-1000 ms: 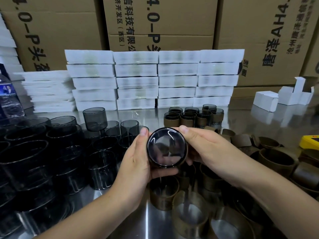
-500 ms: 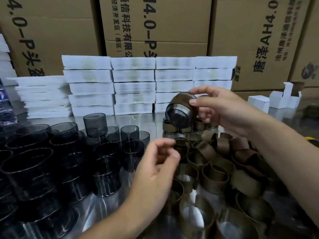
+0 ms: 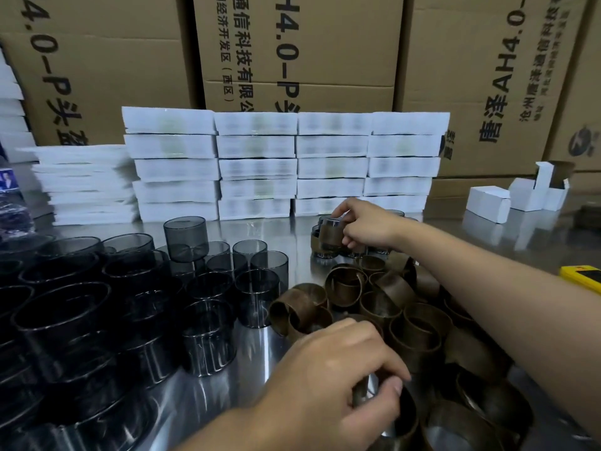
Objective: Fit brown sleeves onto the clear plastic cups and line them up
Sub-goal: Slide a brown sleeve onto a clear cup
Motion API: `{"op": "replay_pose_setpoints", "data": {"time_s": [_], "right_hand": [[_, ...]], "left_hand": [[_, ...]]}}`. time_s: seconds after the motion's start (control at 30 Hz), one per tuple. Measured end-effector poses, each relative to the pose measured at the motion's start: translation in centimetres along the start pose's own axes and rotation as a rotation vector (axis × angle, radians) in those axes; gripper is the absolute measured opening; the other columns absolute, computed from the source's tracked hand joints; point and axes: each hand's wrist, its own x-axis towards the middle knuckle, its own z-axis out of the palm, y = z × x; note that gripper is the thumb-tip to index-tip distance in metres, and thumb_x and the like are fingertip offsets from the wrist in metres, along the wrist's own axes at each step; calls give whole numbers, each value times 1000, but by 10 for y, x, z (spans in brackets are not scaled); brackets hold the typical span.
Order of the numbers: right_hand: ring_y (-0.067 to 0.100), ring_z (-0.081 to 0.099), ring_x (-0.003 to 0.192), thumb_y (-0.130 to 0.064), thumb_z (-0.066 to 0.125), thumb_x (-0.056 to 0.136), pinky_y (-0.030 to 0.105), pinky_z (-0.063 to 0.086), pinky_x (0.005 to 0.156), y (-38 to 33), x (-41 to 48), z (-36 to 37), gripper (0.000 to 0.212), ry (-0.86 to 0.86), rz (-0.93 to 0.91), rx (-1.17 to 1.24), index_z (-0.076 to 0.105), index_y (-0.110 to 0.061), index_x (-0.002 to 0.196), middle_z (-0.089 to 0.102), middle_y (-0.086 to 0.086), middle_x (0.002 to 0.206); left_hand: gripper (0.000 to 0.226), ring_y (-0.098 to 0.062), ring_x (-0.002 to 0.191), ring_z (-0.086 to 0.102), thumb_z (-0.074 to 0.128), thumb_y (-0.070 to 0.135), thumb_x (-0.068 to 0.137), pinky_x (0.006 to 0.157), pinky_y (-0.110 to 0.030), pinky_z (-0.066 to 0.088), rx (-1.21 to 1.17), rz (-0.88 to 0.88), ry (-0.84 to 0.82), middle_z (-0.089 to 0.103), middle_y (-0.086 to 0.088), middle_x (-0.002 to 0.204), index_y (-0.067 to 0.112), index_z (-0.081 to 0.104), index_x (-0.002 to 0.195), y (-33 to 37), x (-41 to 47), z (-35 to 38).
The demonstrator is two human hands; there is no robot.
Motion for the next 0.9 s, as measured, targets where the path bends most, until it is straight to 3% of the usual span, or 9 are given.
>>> {"op": "replay_pose_setpoints", "data": {"time_s": [0.2, 0.43, 0.6, 0.73, 0.9], "right_hand": [[19, 67, 74, -1, 38, 89, 36, 55, 84, 8, 11, 11, 29, 6, 24, -55, 46, -23, 106, 61, 4, 86], [23, 64, 87, -6, 48, 86, 33, 52, 74, 11, 11, 17, 32, -28, 30, -171, 42, -19, 114, 63, 8, 92], [22, 54, 90, -11, 55, 84, 30, 44, 68, 12, 15, 22, 42, -62, 78, -267, 41, -15, 123, 57, 8, 103], [22, 50, 94, -7, 49, 86, 30, 42, 71, 12, 19, 27, 42, -67, 83, -278, 40, -12, 126, 51, 12, 122], [17, 45, 90, -5, 42, 89, 23, 34, 59, 8, 19, 30, 51, -89, 60, -345, 36, -14, 139, 47, 13, 134]], "left_hand": [[10, -6, 79, 57, 62, 25, 85, 67, -33, 50, 16, 14, -23, 61, 11, 82, 25, 71, 90, 2, 1, -2], [12, -7, 79, 56, 63, 23, 85, 68, -31, 49, 28, 21, -28, 62, 9, 81, 22, 73, 90, 3, 0, -4], [14, -10, 78, 57, 61, 24, 85, 67, -33, 50, 38, 33, -45, 63, 6, 79, 20, 73, 90, 3, 0, -4], [18, -13, 78, 57, 58, 24, 86, 66, -34, 49, 46, 34, -51, 63, 5, 79, 18, 73, 91, 3, 0, -5], [15, -13, 79, 57, 59, 22, 86, 66, -33, 50, 45, 31, -48, 63, 5, 81, 16, 73, 91, 3, 0, -6]]}}
